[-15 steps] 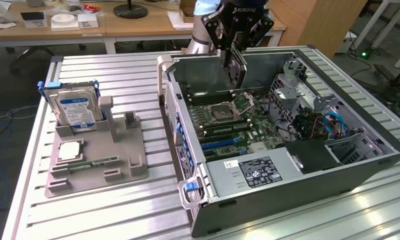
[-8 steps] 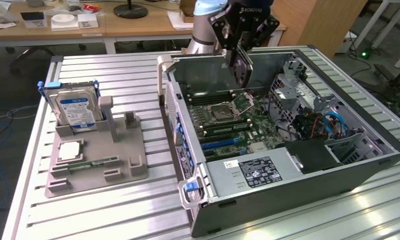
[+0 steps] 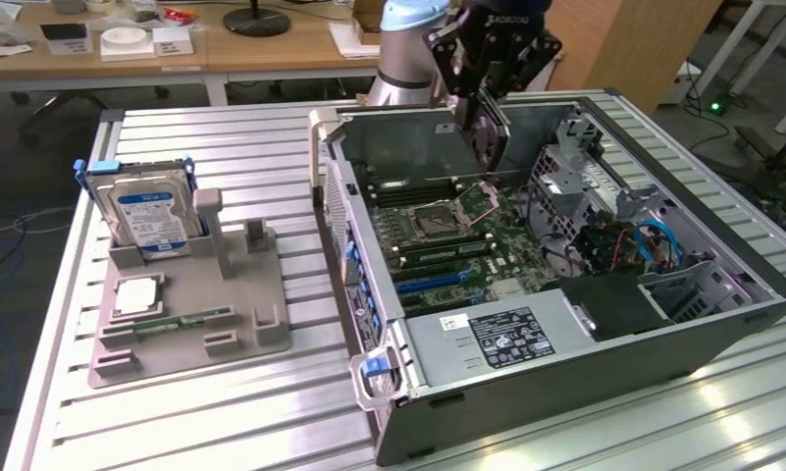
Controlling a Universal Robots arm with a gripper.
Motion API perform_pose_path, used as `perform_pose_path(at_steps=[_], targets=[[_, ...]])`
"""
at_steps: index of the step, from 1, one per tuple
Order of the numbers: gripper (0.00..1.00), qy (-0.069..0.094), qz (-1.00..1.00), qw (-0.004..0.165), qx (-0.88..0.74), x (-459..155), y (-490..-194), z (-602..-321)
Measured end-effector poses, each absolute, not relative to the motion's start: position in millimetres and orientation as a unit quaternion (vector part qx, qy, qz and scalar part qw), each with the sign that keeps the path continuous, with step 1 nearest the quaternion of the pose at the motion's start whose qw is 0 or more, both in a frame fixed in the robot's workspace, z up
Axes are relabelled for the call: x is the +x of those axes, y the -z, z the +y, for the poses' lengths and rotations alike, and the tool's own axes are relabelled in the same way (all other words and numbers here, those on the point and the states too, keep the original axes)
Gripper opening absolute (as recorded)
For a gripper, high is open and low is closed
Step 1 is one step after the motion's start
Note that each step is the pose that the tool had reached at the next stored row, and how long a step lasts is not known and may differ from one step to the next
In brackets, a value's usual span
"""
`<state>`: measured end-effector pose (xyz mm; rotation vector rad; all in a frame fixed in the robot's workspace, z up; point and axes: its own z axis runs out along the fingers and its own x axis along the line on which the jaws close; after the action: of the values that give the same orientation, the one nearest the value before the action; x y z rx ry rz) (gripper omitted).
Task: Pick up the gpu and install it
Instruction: 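Pick up the gpu and move the gpu toward the slot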
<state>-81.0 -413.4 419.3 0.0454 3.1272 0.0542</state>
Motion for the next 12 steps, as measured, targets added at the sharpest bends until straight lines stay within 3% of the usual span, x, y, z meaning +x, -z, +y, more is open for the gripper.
perform_pose_path(at_steps=[12], targets=[[0.28, -0.017, 1.000, 0.007, 0.015, -57, -419, -413]])
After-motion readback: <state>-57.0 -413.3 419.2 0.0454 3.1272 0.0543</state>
